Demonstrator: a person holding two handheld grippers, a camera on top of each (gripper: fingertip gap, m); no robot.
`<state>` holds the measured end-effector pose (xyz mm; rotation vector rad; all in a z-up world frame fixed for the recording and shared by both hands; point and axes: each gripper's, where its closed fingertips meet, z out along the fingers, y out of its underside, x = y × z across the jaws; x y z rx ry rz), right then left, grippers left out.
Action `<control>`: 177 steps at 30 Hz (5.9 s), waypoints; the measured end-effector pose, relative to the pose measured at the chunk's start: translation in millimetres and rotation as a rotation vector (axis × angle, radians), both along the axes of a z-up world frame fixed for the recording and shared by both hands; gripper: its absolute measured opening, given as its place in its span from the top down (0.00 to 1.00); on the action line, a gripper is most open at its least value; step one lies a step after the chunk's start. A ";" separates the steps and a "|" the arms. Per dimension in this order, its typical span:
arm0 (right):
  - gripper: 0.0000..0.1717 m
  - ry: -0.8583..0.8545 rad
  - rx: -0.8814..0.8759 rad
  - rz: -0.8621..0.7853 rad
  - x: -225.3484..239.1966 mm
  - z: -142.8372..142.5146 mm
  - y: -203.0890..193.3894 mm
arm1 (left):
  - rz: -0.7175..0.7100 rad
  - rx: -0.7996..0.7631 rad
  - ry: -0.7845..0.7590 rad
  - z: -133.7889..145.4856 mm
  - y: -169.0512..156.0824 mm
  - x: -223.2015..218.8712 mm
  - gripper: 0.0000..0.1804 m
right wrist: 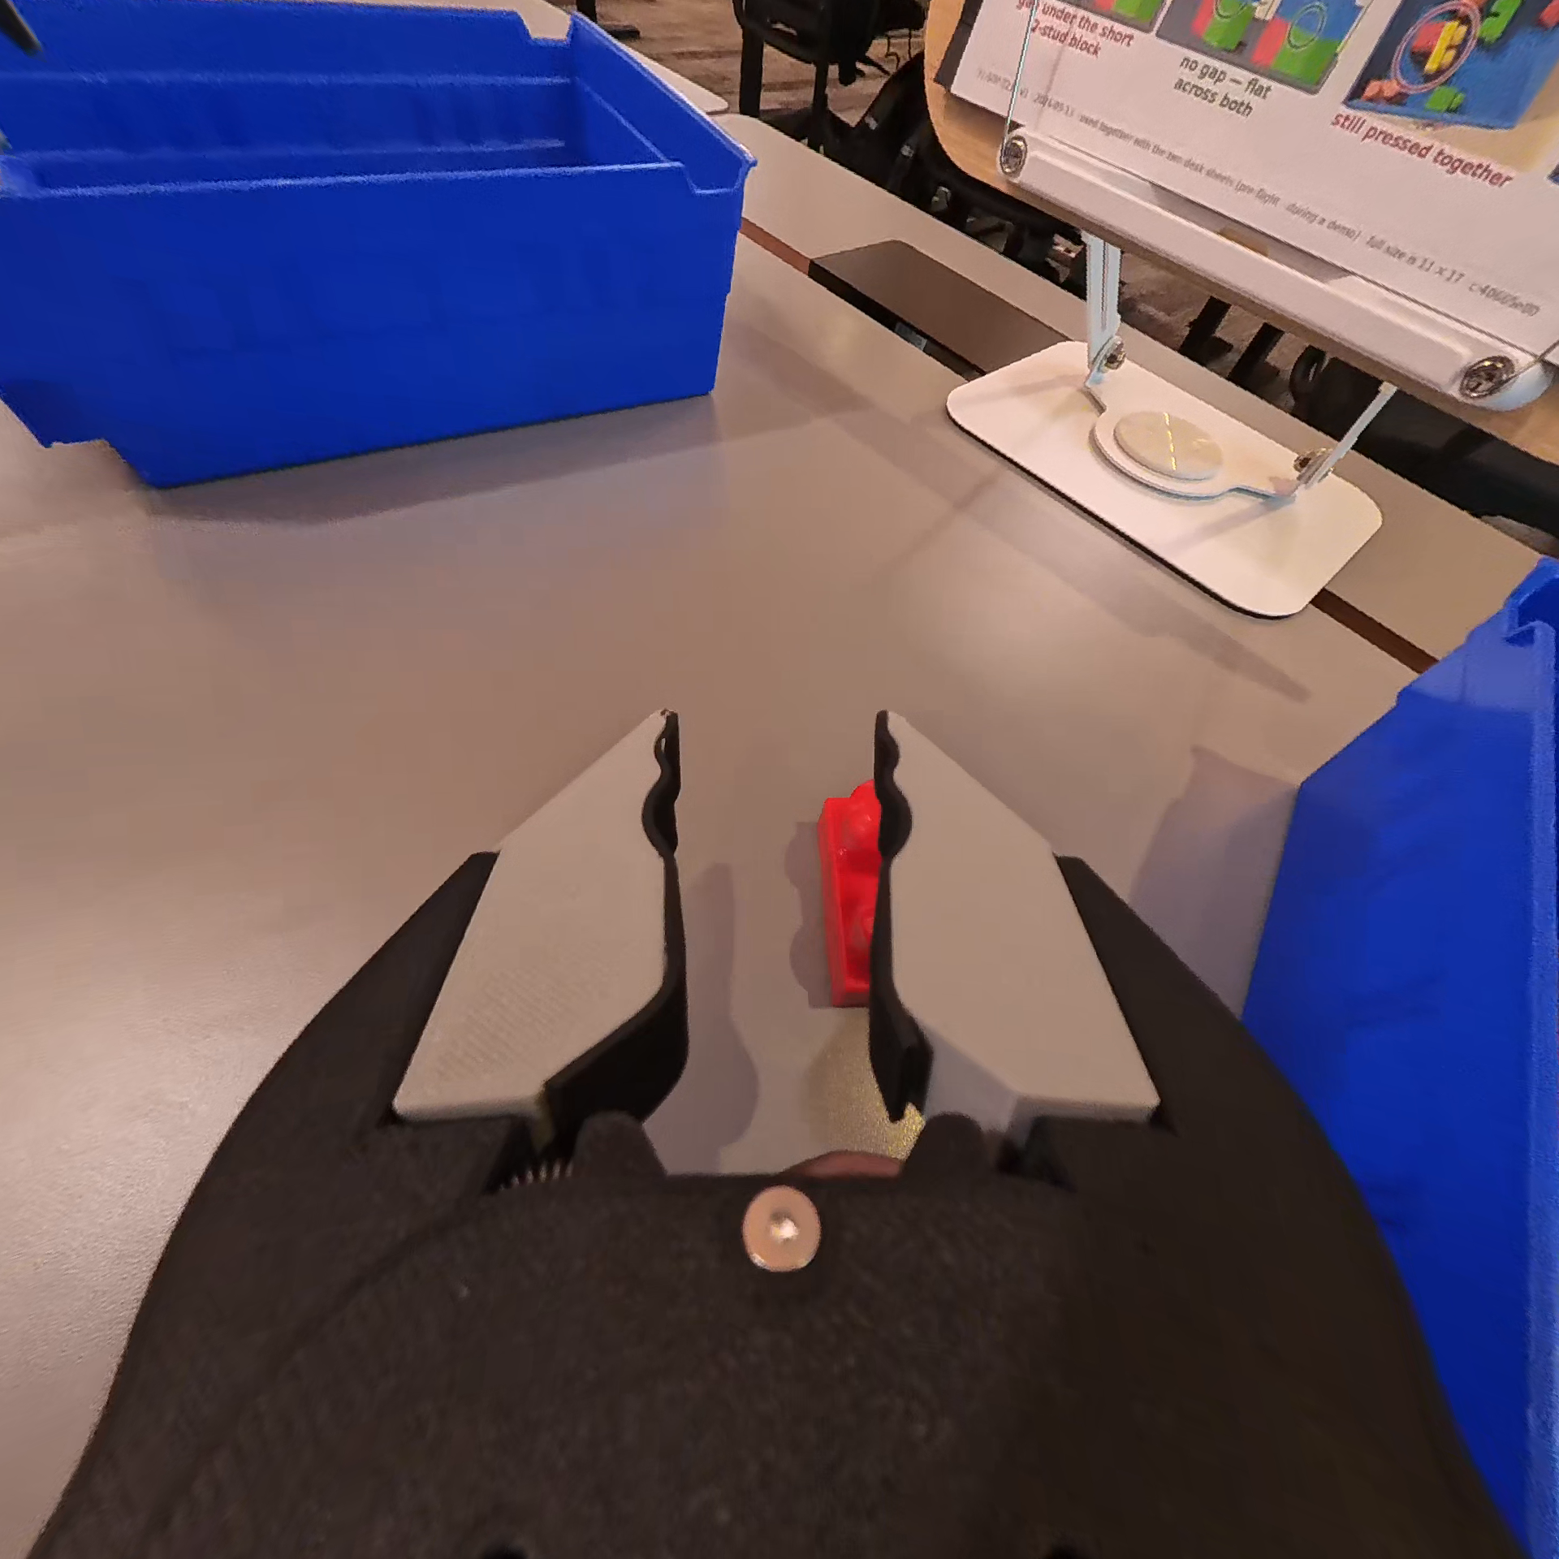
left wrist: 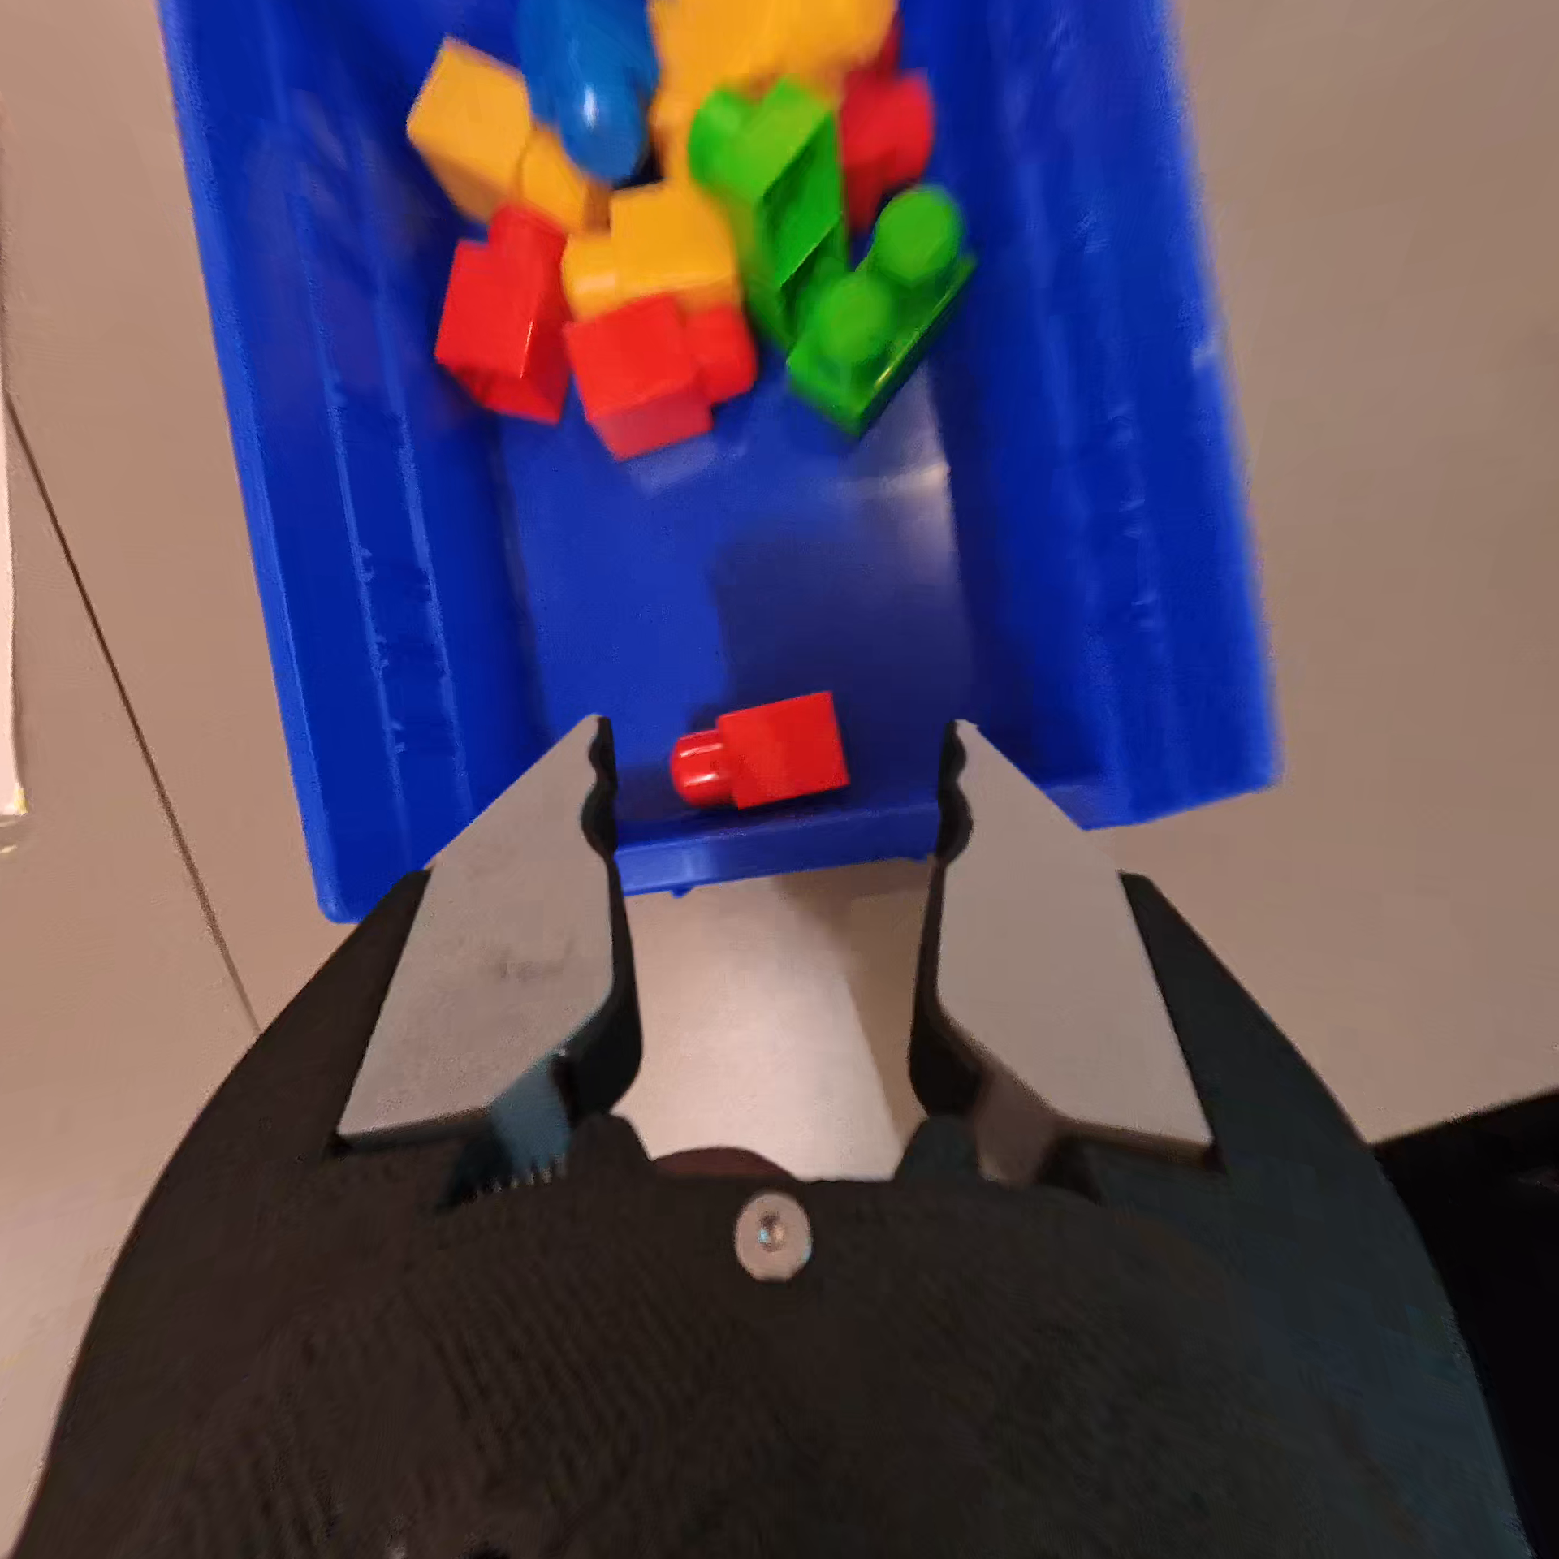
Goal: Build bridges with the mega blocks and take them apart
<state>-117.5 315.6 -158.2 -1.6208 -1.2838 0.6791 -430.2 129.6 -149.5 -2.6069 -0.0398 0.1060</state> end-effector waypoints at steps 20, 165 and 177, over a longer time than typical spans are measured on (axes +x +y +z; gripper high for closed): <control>0.75 0.048 -0.039 0.069 -3.0 7.7 -14.8 | -0.085 0.100 0.190 13.8 41.9 -9.0 0.77; 0.81 0.369 -0.348 0.371 -3.1 46.4 -48.1 | -0.700 0.564 0.090 80.0 104.5 123.4 0.81; 0.73 0.438 -0.241 0.491 1.0 59.8 -64.1 | -0.910 0.684 -0.512 45.5 131.4 323.7 0.81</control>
